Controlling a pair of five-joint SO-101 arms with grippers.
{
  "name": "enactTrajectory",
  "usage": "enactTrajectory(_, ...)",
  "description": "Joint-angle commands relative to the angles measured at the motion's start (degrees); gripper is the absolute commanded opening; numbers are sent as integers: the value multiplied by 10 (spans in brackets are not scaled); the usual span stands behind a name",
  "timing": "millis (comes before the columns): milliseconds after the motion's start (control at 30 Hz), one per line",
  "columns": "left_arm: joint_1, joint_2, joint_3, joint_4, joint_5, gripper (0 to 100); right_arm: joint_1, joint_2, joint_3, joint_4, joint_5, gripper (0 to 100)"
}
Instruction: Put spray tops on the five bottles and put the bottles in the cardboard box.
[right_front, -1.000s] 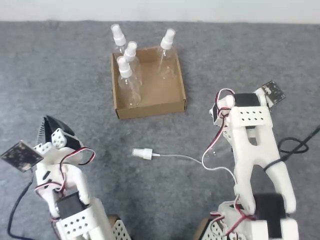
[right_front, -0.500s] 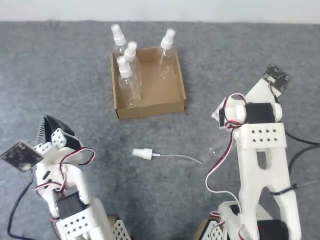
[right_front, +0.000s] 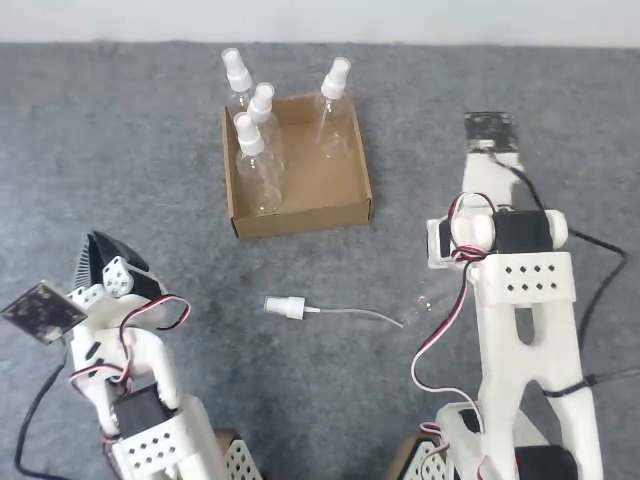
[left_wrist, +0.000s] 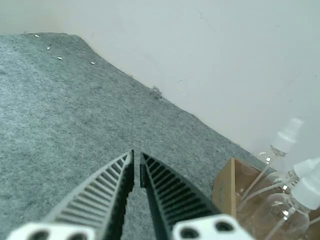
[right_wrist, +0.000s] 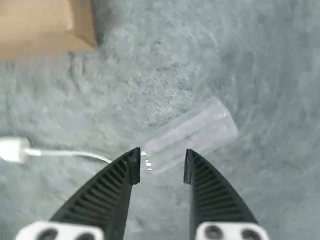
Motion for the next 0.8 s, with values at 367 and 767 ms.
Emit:
enactTrajectory(367, -3, -2, -8, 13, 1, 16, -7, -25, -23, 18, 313, 103)
enactTrajectory(767, -2, -2, -8, 13, 1, 16, -68, -25, 88, 18, 537, 325)
